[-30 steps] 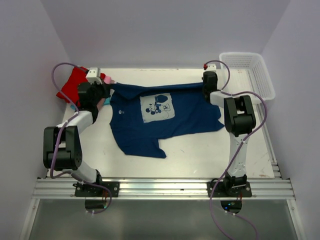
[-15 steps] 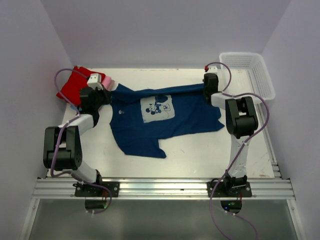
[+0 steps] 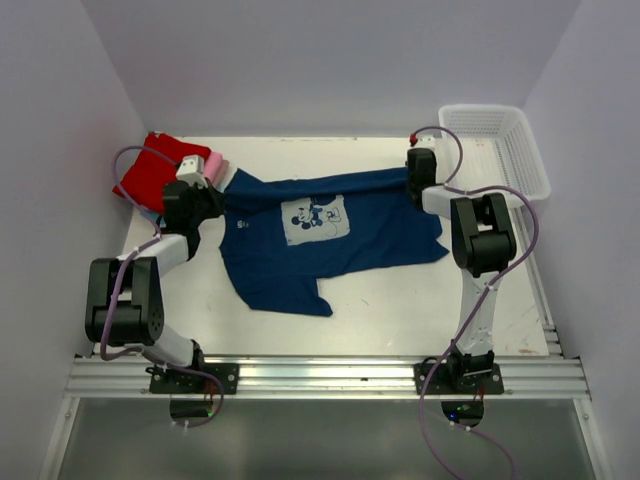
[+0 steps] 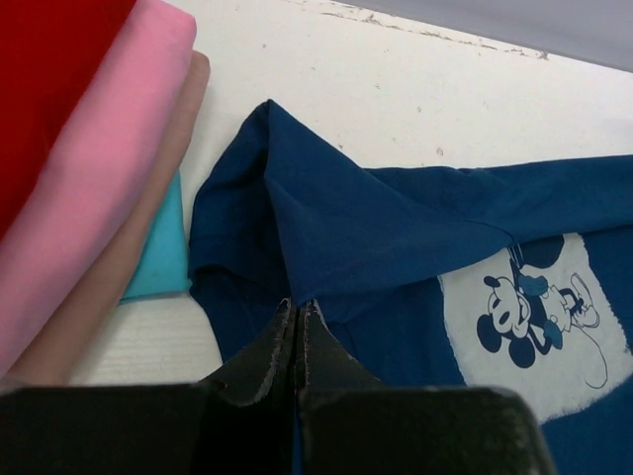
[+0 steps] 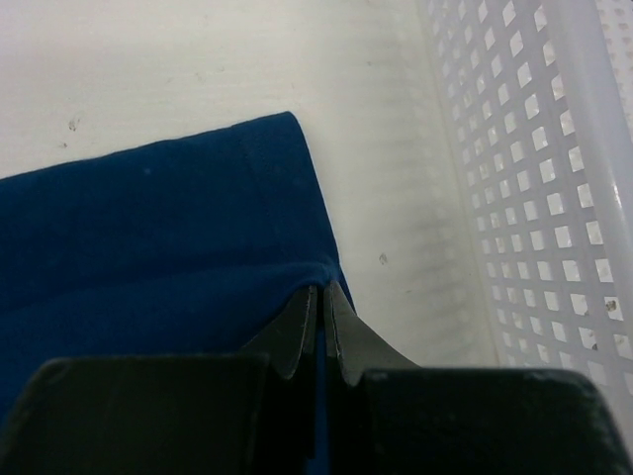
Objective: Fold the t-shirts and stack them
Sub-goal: Fold the flattened tshirt in 1/3 of the way
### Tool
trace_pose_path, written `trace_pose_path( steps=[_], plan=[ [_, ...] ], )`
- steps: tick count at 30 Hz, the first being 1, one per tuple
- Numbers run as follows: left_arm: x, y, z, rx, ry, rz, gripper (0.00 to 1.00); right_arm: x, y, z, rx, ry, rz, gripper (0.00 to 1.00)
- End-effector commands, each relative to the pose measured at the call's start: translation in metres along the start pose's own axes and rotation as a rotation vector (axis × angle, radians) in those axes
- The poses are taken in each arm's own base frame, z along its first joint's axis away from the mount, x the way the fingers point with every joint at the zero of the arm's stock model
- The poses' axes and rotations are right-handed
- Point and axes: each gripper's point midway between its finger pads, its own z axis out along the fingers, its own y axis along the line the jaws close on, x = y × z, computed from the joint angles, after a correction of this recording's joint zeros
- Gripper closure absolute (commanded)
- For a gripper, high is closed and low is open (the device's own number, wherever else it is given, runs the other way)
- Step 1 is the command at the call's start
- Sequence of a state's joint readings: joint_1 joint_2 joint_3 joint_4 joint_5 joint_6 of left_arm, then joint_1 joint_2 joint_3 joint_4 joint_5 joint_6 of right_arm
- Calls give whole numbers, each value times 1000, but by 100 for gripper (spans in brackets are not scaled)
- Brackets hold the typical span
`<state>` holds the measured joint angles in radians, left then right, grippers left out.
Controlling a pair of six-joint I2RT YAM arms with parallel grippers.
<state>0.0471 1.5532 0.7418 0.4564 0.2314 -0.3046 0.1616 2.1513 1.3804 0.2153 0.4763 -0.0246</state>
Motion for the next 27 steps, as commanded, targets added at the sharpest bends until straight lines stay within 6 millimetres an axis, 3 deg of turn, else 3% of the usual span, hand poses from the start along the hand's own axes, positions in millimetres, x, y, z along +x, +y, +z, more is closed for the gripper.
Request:
trace_pose_path(
  steps=[1, 13, 27],
  plan=[
    [-13, -9, -8, 9, -39, -11, 100, -21, -6, -13, -1, -35, 67, 100],
    [-1, -13, -14, 0, 5, -35, 100, -17, -7, -19, 0, -27, 61, 100],
    [34, -6, -26, -65, 85, -119, 100, -21, -5, -24, -7, -36, 64, 100]
  ],
)
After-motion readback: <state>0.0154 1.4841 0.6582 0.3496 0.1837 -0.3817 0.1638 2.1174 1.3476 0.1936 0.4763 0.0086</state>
